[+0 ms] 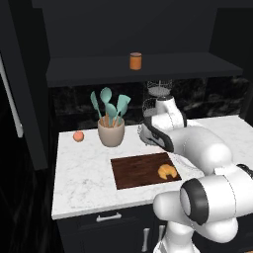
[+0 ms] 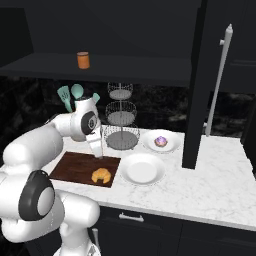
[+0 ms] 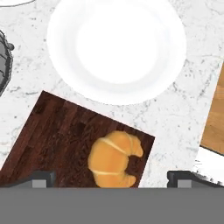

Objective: From the different types of pastries on the counter, select a croissant and place it on the cutting board. Then retrieve a jar of jam from the cabinet and place it alongside the croissant on the cutting board.

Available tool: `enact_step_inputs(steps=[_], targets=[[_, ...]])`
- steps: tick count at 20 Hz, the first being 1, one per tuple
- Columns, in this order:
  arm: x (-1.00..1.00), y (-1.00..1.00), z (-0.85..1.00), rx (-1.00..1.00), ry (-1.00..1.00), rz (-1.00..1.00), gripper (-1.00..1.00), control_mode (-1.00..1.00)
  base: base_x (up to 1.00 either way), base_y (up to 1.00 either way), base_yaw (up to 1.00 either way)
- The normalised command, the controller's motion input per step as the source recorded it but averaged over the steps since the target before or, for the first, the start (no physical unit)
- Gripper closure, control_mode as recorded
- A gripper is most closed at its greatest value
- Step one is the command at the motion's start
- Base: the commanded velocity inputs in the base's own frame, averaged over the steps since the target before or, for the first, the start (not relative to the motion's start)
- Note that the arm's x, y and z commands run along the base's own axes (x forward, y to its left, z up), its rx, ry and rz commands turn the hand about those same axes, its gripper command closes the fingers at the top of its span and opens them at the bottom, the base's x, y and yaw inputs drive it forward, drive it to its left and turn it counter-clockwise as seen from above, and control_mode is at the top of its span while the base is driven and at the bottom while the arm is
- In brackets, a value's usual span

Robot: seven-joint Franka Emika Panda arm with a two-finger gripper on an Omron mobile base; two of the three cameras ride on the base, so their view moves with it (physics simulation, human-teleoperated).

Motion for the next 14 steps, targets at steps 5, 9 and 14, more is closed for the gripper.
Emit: enact_step_inputs(steps=[5, 9, 14], targets=[[-0.24, 0.00, 0.48, 0.00, 0.00, 0.27, -1.00, -1.00, 0.00, 0.00, 0.00], [-0.32, 0.00, 0.46, 0.00, -0.06, 0.24, -1.00, -1.00, 0.00, 0.00, 0.00], [-0.27, 0.00, 0.68, 0.00, -0.16, 0.21, -1.00, -1.00, 0.00, 0.00, 0.00]])
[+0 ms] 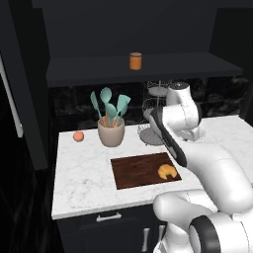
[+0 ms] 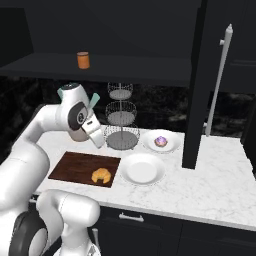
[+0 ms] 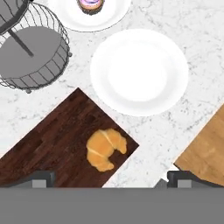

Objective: From the different types of pastries on the counter, select a croissant and place it on the cutting board. Then retrieve a jar of jam from the cabinet and place it alongside the croissant on the cutting board.

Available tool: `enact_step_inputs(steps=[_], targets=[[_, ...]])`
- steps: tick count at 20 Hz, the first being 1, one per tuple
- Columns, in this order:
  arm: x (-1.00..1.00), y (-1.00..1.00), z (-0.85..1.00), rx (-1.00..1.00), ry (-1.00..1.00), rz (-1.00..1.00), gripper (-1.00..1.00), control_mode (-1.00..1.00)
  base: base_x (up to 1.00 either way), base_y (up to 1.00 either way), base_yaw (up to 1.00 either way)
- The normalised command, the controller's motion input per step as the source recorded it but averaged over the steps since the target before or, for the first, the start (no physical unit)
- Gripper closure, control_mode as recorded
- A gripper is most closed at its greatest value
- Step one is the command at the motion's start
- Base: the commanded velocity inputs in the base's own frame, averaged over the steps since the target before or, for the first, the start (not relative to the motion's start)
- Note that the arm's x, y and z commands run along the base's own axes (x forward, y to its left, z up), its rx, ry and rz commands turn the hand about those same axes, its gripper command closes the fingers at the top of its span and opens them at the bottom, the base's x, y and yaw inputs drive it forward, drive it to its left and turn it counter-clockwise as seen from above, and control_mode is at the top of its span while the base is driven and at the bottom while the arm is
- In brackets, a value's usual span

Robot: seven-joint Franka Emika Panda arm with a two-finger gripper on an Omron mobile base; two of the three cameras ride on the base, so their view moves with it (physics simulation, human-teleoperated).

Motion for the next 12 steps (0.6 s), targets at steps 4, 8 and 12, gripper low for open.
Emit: enact_step_inputs(steps=[4, 8, 12], targets=[[-0.26, 0.03, 0.69, -0.06, -0.29, 0.17, -1.00, -1.00, 0.00, 0.00, 0.00], [-0.35, 0.03, 0.61, -0.05, -0.30, 0.13, -1.00, -1.00, 0.00, 0.00, 0.00], [-0.47, 0.07, 0.25, -0.06, -0.34, 0.06, -1.00, -1.00, 0.00, 0.00, 0.00]])
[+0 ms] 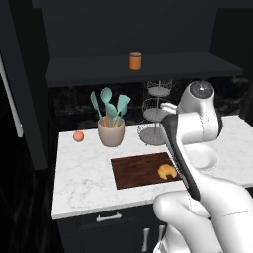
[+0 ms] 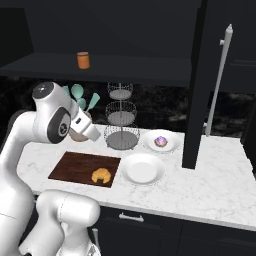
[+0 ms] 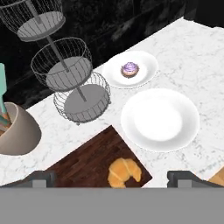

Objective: From the different types of pastries on the counter, select a croissant and place it on the cutting board. Then retrieve a jar of jam from the cabinet and place it alongside the croissant on the cutting board.

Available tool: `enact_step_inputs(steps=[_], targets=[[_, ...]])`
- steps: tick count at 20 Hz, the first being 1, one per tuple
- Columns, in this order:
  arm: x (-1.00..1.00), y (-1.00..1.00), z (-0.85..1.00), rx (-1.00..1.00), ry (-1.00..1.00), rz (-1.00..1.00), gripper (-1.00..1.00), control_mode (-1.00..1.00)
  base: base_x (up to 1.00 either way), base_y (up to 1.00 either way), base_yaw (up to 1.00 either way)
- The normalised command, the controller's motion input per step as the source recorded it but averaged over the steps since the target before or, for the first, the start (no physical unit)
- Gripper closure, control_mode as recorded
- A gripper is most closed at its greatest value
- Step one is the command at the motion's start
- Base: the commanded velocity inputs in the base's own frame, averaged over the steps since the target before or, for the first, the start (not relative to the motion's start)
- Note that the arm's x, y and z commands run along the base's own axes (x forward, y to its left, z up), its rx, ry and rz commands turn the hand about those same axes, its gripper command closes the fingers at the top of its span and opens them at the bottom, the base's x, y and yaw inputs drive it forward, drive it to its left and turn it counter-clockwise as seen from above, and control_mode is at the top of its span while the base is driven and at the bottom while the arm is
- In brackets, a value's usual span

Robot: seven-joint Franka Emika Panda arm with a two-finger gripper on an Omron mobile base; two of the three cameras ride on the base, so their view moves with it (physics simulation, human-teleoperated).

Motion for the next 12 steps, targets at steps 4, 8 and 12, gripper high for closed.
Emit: enact_step_inputs(steps=[4, 8, 12], targets=[[-0.33, 0.00, 0.28, -0.01, -0.37, 0.00, -1.00, -1.00, 0.00, 0.00, 0.00], [-0.03, 0.00, 0.67, 0.00, -0.12, 0.12, -1.00, -1.00, 0.00, 0.00, 0.00], [0.00, 0.02, 0.85, 0.00, 0.00, 0.14, -1.00, -1.00, 0.00, 0.00, 0.00]])
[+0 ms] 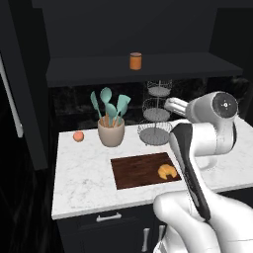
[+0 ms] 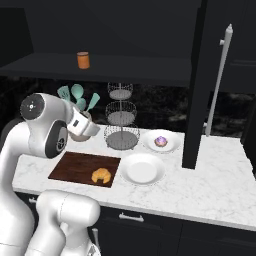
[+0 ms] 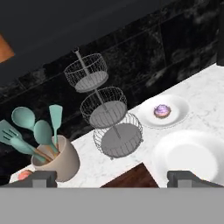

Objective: From the different types of pastries on the counter, select a croissant and place it on the cutting board. Then retrieve a jar of jam from the cabinet and place it alongside the croissant on the cutting board.

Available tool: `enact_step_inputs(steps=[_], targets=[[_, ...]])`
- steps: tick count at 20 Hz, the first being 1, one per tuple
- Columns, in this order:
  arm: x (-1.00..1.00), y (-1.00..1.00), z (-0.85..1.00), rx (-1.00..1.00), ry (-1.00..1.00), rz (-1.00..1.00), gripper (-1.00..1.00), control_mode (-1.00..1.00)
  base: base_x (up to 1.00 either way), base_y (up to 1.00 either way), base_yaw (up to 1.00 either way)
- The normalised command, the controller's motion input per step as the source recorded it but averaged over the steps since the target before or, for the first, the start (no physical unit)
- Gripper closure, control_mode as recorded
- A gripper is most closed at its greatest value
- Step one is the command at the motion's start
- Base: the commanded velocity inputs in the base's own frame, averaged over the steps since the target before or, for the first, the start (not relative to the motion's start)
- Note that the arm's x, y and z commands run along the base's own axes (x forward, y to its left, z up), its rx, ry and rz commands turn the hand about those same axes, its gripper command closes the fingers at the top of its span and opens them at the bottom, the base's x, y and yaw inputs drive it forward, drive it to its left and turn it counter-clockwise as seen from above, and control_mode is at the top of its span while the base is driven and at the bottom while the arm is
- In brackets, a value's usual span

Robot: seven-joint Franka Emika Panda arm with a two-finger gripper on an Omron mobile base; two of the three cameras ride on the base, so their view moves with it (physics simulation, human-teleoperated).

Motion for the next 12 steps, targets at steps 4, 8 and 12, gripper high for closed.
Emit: enact_step_inputs(steps=[4, 8, 12], targets=[[-0.01, 0.15, 0.73, 0.00, -0.02, 0.13, -1.00, -1.00, 0.00, 0.00, 0.00], [0.00, 0.23, 0.31, -0.06, -0.16, 0.13, -1.00, -1.00, 0.00, 0.00, 0.00], [0.02, 0.25, 0.06, -0.12, -0.19, 0.13, -1.00, -1.00, 0.00, 0.00, 0.00]])
